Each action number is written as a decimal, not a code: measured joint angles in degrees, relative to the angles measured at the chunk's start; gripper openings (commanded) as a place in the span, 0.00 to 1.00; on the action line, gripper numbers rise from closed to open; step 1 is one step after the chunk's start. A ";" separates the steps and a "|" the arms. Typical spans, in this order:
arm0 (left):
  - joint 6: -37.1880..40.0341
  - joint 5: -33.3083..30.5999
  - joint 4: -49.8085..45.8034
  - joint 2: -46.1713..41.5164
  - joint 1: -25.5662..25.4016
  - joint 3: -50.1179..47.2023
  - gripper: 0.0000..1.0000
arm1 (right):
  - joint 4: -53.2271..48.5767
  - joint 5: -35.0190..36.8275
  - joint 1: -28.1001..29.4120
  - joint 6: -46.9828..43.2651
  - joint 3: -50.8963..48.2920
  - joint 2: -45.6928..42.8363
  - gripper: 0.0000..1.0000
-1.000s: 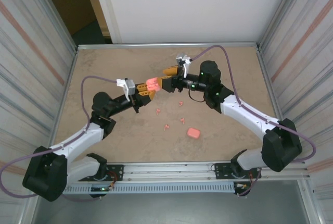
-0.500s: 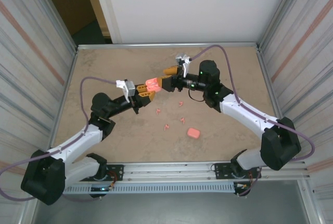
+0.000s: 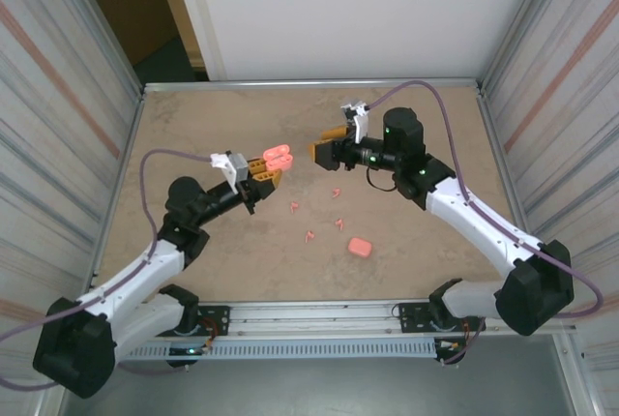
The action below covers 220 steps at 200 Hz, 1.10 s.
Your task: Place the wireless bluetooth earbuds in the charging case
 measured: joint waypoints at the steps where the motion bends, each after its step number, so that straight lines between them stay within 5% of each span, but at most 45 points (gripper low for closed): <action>1: 0.04 -0.02 -0.11 -0.11 0.00 0.00 0.00 | -0.17 0.02 -0.02 0.00 0.02 0.00 0.68; 84: 3.80 -5.11 -10.27 -13.35 0.00 -2.91 0.00 | -13.38 5.22 1.44 -2.91 1.01 1.55 0.72; 175: 5.55 -5.55 -13.35 -17.75 0.00 -2.91 0.00 | -25.11 10.75 9.75 -12.63 10.69 19.87 0.74; 220: 5.75 -6.16 -14.47 -19.32 0.00 -3.32 0.00 | -26.03 9.81 10.12 -16.37 13.05 27.71 0.65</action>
